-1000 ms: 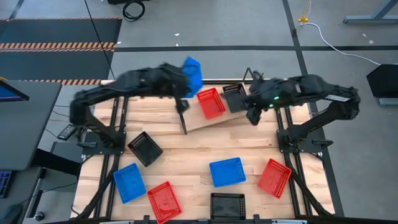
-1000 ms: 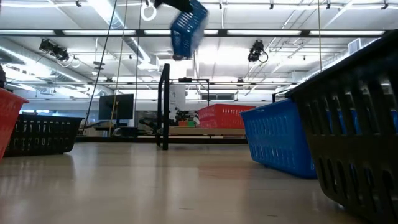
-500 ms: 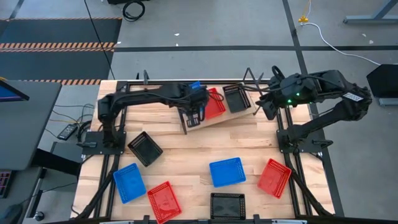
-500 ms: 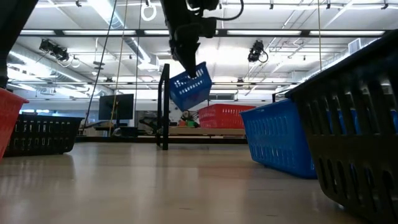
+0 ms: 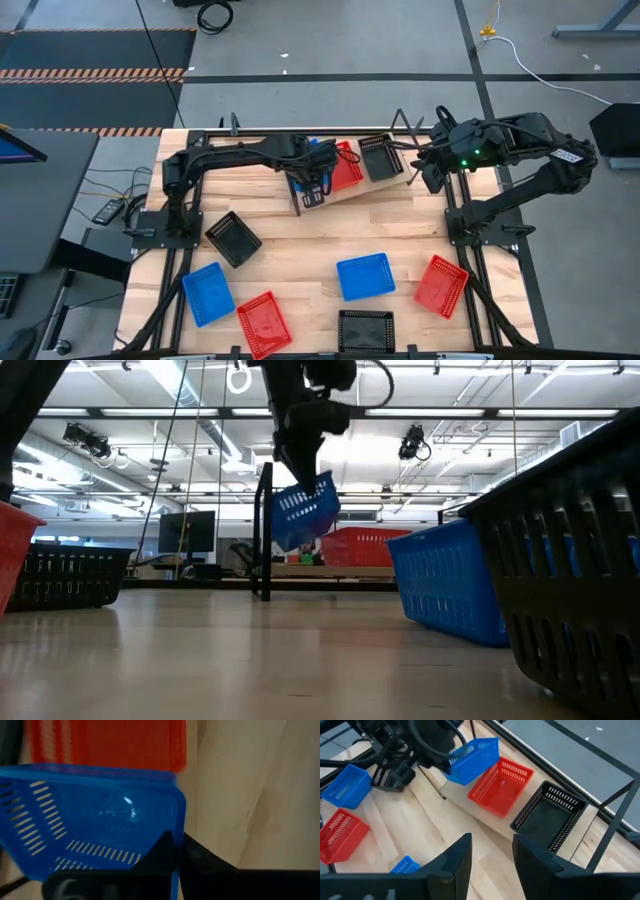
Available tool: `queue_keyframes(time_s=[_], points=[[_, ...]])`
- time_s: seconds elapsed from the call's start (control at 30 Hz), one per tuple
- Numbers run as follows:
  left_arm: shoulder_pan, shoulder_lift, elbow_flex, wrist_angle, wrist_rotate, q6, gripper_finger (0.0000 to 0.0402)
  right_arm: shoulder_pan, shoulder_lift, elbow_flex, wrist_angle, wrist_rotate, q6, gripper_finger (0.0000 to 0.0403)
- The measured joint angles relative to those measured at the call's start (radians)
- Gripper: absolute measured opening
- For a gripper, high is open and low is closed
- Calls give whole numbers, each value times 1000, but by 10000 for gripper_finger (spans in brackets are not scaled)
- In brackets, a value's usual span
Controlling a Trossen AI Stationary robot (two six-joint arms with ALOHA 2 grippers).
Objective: Stack baskets on shelf by color
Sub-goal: Put the top blue bin on the shelf
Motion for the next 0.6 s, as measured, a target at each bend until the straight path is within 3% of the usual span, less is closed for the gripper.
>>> queue_keyframes(time_s=[0.3, 0.6], points=[[0, 66, -1, -30, 33, -43, 13, 0, 0, 0, 2, -11, 4, 146], [0, 65, -1, -15, 44, 17, 18, 0, 0, 0, 1, -28, 4, 146]])
